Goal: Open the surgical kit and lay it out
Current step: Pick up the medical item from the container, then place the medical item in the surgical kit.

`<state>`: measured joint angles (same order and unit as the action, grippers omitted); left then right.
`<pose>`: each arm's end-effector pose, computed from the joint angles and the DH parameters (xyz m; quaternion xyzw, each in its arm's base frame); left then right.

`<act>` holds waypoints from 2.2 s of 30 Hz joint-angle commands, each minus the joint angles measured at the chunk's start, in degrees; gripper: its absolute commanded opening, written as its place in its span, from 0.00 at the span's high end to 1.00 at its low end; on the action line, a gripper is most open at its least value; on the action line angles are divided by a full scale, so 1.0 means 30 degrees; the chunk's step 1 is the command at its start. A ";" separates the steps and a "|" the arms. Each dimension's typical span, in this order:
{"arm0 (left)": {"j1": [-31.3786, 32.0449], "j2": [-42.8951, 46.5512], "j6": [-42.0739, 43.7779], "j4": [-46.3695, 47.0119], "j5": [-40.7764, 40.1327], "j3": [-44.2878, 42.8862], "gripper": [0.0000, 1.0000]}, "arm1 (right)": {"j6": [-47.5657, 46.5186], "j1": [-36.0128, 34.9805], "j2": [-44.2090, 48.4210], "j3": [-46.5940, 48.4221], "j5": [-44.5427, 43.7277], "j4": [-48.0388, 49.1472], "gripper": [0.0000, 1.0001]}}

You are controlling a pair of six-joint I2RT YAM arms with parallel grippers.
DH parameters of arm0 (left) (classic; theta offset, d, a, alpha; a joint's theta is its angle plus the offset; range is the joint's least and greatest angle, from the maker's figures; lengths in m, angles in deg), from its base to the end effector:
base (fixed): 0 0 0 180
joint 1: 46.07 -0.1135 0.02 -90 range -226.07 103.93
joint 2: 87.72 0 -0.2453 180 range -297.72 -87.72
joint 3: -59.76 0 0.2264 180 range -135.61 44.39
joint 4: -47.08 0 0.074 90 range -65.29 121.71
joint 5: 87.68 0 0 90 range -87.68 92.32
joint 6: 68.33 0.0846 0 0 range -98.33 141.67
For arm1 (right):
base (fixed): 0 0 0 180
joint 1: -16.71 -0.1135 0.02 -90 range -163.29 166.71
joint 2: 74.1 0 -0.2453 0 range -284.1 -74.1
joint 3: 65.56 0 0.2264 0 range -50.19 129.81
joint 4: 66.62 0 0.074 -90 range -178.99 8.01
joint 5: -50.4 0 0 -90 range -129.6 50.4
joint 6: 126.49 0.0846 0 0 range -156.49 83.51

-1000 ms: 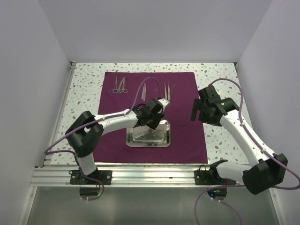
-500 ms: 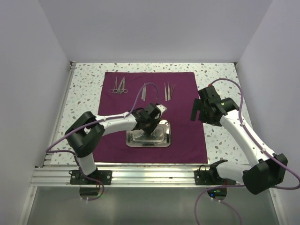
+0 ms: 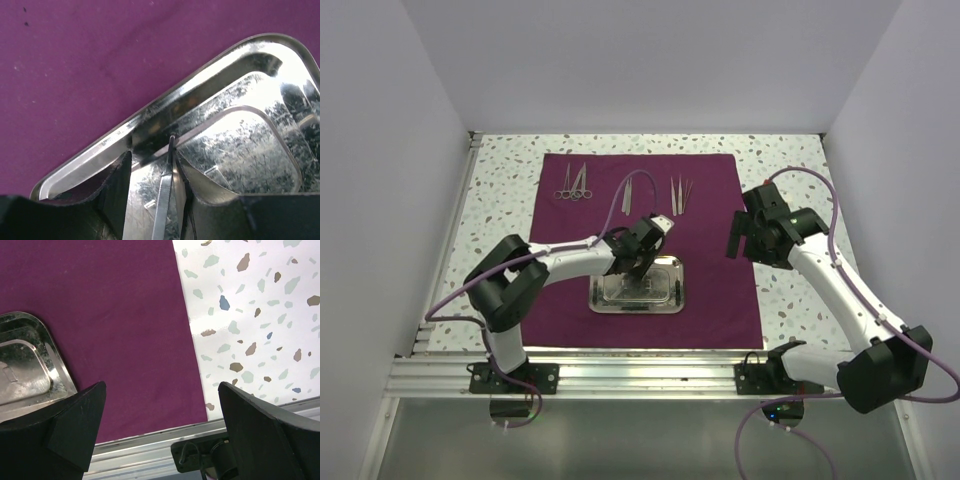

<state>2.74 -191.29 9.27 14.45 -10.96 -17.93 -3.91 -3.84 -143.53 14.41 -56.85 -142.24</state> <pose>0.2536 -0.2603 0.1198 0.2689 0.9180 -0.0414 0.2886 0.2163 0.0543 0.2442 0.1333 0.9567 -0.0356 0.2563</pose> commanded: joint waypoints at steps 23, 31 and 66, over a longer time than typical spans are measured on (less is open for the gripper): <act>-0.1390 -0.2536 -0.1051 0.0039 0.1115 0.1499 1.00 | 0.0361 0.0026 -0.0324 0.0674 -0.0342 -0.0220 0.02; -0.1390 -0.1371 -0.1256 -0.2359 0.0823 -0.0696 1.00 | 0.0420 0.0026 -0.0148 0.0645 -0.0342 -0.0220 0.02; -0.6223 -1.3056 -0.1637 -0.0784 -0.4802 -2.3172 0.68 | 0.0976 -0.0003 -0.1319 0.1815 -0.1805 -0.1802 0.02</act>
<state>-15.03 -229.84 4.63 10.34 -23.51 -83.48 -2.21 -3.84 -147.07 16.62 -59.41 -145.89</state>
